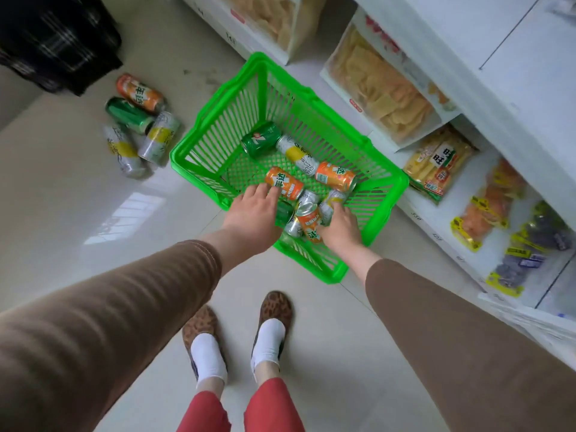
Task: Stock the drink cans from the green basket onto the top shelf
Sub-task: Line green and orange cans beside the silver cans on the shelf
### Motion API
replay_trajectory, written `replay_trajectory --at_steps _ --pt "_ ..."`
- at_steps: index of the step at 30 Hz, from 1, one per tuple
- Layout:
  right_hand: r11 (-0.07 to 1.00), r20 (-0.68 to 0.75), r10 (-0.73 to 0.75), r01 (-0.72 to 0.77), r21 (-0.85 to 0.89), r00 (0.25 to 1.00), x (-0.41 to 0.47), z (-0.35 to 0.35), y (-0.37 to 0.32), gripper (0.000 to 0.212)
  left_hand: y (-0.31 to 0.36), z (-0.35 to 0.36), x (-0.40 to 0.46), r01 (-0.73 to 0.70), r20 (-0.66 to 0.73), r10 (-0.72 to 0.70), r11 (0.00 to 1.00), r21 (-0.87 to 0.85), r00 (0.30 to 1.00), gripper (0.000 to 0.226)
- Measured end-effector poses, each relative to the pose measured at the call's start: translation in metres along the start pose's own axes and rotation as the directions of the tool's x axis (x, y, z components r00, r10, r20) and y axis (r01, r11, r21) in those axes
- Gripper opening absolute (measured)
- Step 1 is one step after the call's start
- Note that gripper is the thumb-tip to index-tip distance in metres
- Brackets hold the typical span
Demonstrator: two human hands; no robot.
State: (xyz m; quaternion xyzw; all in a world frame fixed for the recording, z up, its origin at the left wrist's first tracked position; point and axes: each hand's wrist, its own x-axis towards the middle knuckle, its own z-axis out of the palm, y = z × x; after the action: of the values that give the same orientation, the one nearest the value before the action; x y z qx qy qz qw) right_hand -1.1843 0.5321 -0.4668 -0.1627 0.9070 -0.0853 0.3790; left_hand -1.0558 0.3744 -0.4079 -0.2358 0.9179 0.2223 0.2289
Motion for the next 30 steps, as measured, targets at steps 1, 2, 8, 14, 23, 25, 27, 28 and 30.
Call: replay_trajectory --at_steps 1,2,8,14,23,25,27,28,30 --pt "1.000 0.007 0.001 -0.001 -0.009 1.000 0.010 0.010 0.005 0.065 -0.002 0.012 0.007 -0.005 0.010 0.005 1.000 0.016 1.000 0.084" --pt "1.000 0.014 -0.006 0.006 -0.021 1.000 0.021 0.020 0.010 0.072 -0.004 0.023 0.013 -0.009 0.015 0.009 1.000 0.030 1.000 0.084" --pt "0.960 0.082 -0.099 0.117 -0.253 0.992 0.071 0.072 0.013 0.081 -0.014 0.063 0.037 -0.022 0.023 0.021 0.999 0.046 1.000 0.082" --pt "0.940 0.048 -0.045 0.059 -0.336 0.998 0.089 0.079 0.003 0.067 -0.019 0.070 0.044 -0.038 0.022 0.037 0.998 0.043 0.999 0.080" --pt "0.789 0.154 0.209 -0.260 0.556 0.966 0.009 -0.076 -0.047 0.074 0.003 -0.055 -0.014 0.023 -0.021 -0.022 1.000 0.016 1.000 0.080" --pt "0.612 0.254 0.176 -0.308 0.728 0.951 -0.029 -0.125 -0.069 0.078 0.012 -0.109 -0.037 0.035 -0.076 -0.036 0.999 -0.008 0.996 0.077" --pt "0.510 0.329 0.069 -0.316 0.800 0.942 -0.079 -0.176 -0.098 0.080 0.022 -0.166 -0.064 0.036 -0.141 -0.041 0.999 -0.038 0.989 0.073" --pt "0.474 0.349 0.003 -0.309 0.825 0.937 -0.106 -0.201 -0.113 0.078 0.027 -0.195 -0.079 0.031 -0.172 -0.039 0.998 -0.049 0.984 0.073" --pt "0.371 0.347 -0.120 -0.282 0.885 0.930 -0.157 -0.245 -0.139 0.089 0.036 -0.253 -0.110 0.002 -0.232 -0.015 0.998 -0.057 0.973 0.074"
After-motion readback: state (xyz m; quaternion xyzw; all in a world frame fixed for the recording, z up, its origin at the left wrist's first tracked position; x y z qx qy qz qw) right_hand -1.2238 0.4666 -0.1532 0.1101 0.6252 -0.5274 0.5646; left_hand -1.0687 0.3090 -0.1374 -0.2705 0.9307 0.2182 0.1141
